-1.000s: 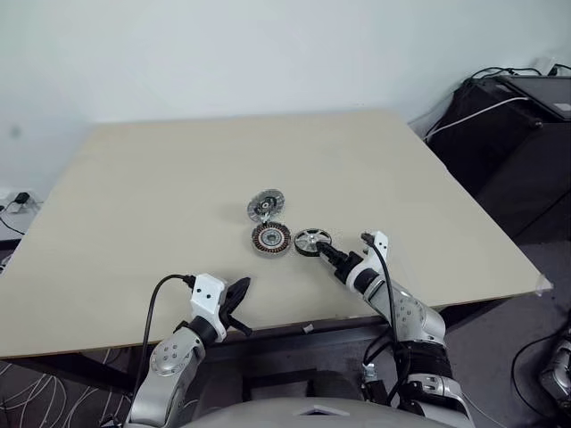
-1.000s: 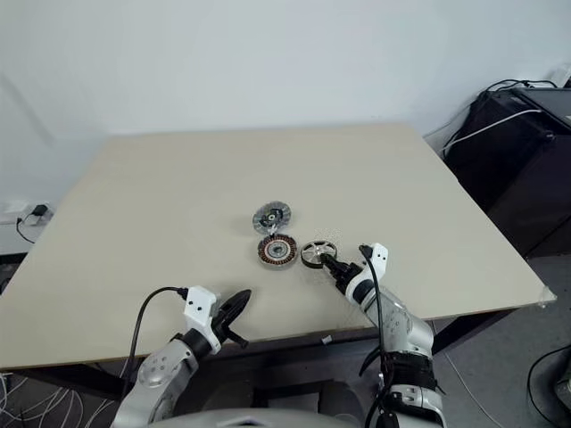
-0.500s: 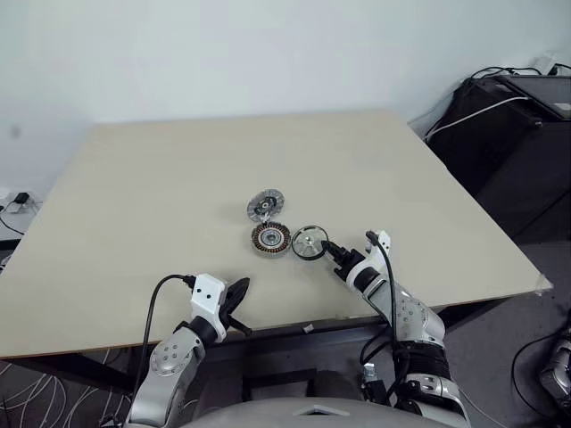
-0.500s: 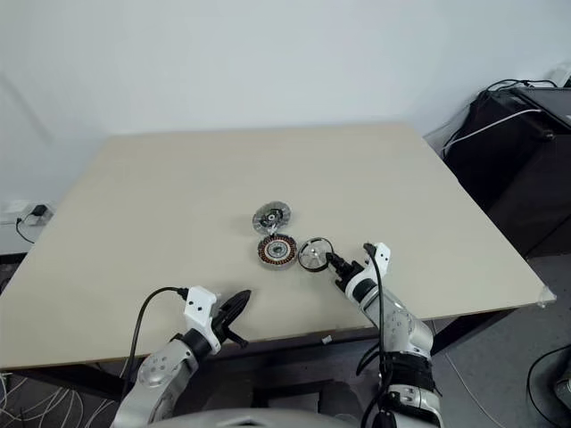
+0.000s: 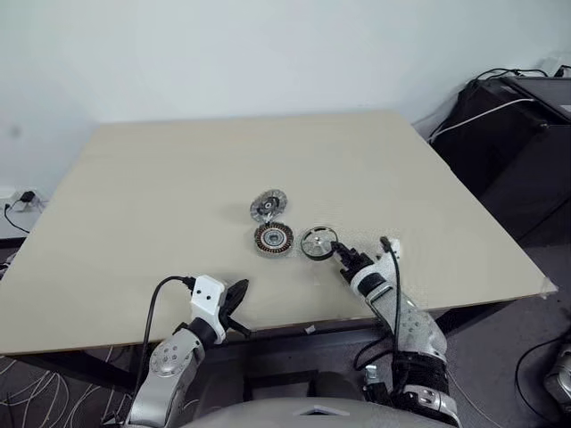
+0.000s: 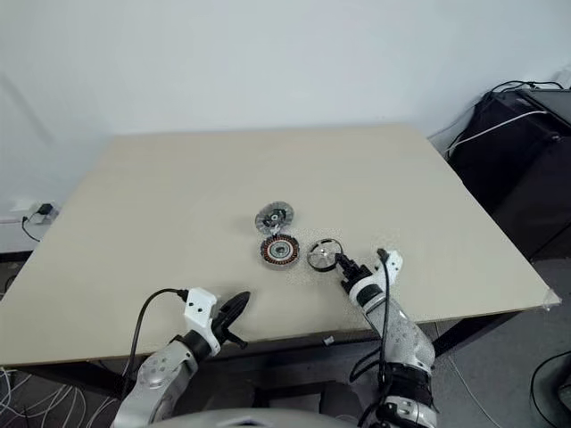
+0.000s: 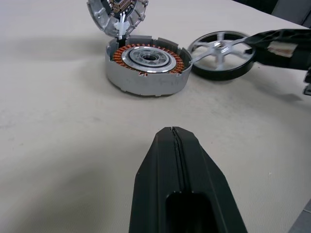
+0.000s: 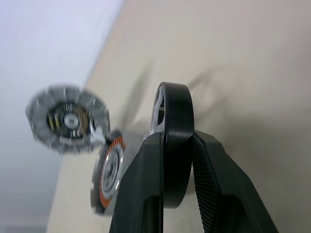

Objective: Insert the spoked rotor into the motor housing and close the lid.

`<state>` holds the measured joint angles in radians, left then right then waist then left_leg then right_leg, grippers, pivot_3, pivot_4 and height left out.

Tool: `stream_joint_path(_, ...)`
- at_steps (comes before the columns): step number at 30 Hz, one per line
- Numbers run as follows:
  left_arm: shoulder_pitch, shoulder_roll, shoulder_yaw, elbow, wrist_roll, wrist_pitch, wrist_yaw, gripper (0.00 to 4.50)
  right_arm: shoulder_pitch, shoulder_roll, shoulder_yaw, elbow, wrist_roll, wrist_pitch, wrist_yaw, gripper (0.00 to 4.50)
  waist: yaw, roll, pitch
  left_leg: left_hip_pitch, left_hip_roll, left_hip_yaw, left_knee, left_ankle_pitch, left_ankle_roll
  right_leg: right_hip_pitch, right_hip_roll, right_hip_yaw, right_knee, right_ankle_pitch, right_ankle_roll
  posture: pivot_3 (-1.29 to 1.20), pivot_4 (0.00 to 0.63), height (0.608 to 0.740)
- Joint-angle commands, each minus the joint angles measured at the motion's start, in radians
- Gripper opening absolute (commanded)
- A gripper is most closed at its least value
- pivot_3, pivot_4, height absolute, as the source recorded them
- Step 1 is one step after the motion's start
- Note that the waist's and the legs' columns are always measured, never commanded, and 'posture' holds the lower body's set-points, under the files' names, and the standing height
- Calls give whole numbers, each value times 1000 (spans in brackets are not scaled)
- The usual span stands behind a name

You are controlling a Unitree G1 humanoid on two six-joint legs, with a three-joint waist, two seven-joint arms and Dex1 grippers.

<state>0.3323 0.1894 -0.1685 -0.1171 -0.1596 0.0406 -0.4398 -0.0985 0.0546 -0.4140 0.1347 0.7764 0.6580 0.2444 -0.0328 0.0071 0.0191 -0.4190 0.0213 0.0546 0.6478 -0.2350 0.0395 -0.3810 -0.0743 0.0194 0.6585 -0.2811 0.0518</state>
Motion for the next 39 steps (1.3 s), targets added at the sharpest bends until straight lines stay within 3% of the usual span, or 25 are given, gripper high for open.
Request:
stream_joint_path(1,-6,1,-3,-22,-2,-6,-4,0,3,12,-18,-103,96,19,15,546,-3,1,1,0,0,0,0,0,0,0,0,0,0,0,0,0,0,740)
stream_joint_path(10,0,5,-5,-29,-3,3,-6,0,-25,48,59,-124,144,58,25,546,-8,2,2,0,1,0,-1,0,0,-2,2,1,0,0,0,0,0,740)
stream_joint_path(22,17,1,-6,-40,-2,7,2,0,-125,95,224,-3,126,65,58,546,-6,2,2,-1,1,0,-1,0,0,-2,1,1,0,0,0,0,0,740)
stream_joint_path(39,43,5,5,-67,-2,7,16,0,-236,99,231,231,38,-23,112,546,-7,2,2,-1,1,0,-1,0,0,-2,1,0,0,0,0,0,0,740)
